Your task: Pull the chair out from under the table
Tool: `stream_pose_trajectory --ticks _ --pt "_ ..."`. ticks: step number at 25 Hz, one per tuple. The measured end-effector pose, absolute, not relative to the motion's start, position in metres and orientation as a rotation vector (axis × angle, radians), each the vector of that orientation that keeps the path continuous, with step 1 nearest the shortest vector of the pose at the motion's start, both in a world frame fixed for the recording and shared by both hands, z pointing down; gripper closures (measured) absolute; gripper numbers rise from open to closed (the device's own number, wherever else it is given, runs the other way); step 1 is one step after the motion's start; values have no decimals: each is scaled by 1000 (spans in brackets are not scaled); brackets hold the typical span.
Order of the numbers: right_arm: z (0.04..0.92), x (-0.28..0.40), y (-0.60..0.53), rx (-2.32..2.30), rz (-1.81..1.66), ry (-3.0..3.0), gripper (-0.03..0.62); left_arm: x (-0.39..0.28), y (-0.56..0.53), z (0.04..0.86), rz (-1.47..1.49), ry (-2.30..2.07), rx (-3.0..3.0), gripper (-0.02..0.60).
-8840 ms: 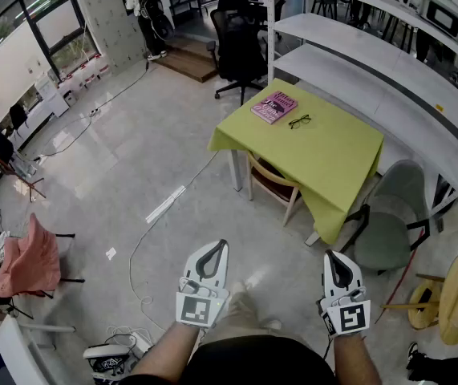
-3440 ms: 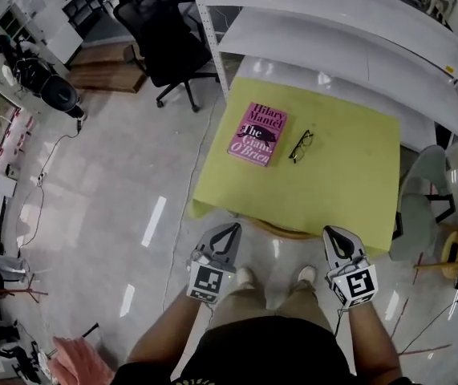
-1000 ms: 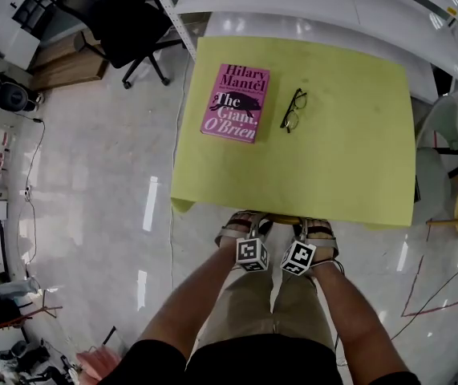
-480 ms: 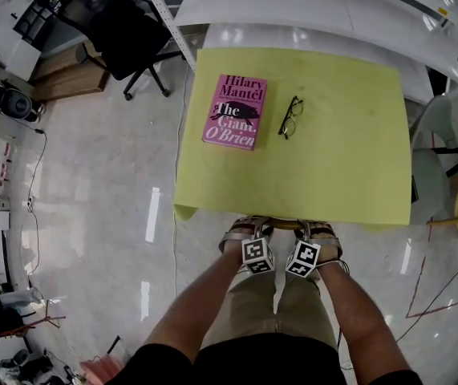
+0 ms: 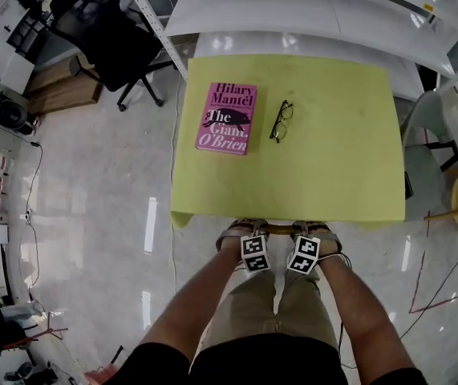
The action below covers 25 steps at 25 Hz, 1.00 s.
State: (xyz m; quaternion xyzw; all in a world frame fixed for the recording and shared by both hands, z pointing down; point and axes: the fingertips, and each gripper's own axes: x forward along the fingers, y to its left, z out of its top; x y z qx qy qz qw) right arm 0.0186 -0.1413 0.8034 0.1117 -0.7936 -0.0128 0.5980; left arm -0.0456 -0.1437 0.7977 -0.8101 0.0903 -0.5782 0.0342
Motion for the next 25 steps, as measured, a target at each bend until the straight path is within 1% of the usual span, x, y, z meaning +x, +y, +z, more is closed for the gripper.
stream_pose_trajectory --ticks 4,13,16,19,22,25 --pt "804 17 -137 251 -46 -1843 453 -43 -141 817 -1827 172 -2312 422" --pt "810 21 -151 332 -230 -1773 437 -39 -160 824 -1736 268 -2160 416" --pt "818 24 -154 318 -327 -1696 415 -38 -161 824 -1731 263 -2158 416" --pt "834 36 -157 321 -306 -1614 386 -39 -156 823 -1722 249 -2162 416" --pt "835 40 -158 322 -264 -1627 396 -38 -150 822 -1700 235 -2158 417" --pt "835 38 -152 292 -298 -1650 407 -41 -146 823 -1700 219 -2161 417"
